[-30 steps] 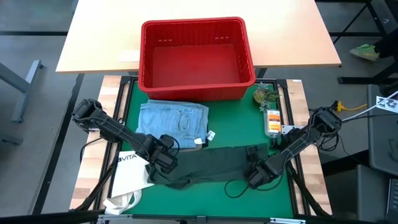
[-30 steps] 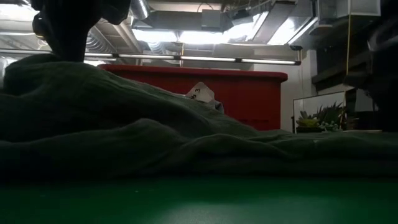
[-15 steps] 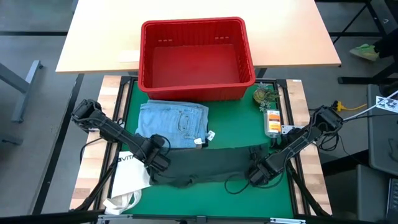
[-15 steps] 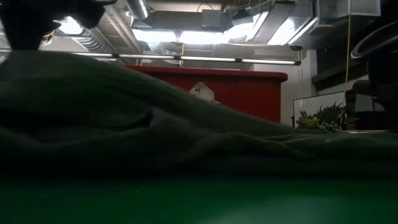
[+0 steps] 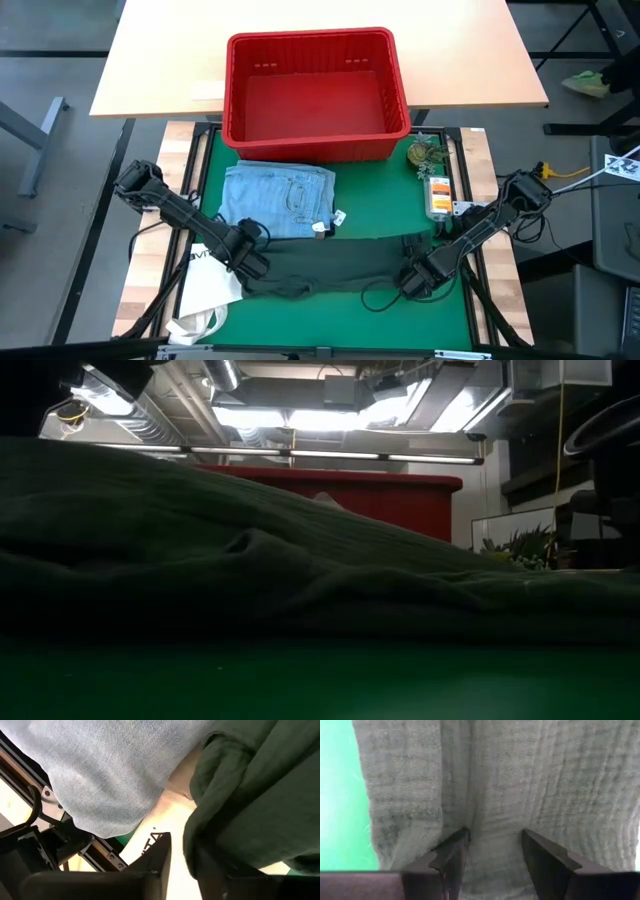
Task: Fold Laundry from Bin
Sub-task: Fold the green polo shirt
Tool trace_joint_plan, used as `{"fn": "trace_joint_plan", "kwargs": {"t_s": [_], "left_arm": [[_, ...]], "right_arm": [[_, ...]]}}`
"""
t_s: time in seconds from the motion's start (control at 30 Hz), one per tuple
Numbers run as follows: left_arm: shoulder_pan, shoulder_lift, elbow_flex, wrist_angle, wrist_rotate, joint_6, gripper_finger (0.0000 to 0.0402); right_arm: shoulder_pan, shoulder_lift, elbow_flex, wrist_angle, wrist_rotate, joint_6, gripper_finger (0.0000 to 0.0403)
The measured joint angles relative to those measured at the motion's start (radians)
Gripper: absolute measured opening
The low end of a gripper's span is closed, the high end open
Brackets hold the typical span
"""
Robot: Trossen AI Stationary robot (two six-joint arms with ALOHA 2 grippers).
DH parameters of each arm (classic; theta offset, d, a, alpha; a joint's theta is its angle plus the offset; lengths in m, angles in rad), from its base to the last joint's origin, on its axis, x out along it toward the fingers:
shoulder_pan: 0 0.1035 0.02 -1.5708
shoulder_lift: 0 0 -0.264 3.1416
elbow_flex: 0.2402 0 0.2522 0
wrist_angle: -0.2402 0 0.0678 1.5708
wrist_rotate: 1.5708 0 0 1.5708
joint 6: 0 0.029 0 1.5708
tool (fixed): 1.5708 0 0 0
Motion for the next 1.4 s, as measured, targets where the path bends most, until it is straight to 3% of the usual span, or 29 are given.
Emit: {"fn": "trace_joint_plan", "kwargs": {"t_s": [0.23,0.7,1.13,1.4], "left_arm": [[0.008,0.0,0.0,-0.03,0.0,-0.025,0.0121],[-0.004,-0.036,0.0,-0.085,0.001,-0.007,0.0106],[0.001,-0.036,0.0,-0.083,0.0,-0.004,0.0106],[0.001,-0.036,0.0,-0.083,0.0,-0.003,0.0145]], "right_arm": [[0.002,-0.01,0.0,-0.002,0.017,-0.009,0.0195],[0.002,-0.099,0.076,-0.24,0.032,-0.034,0.0195],[0.002,-0.179,0.077,-0.313,0.001,-0.034,0.0195],[0.002,-0.226,0.077,-0.376,0.001,-0.034,0.0195]]}}
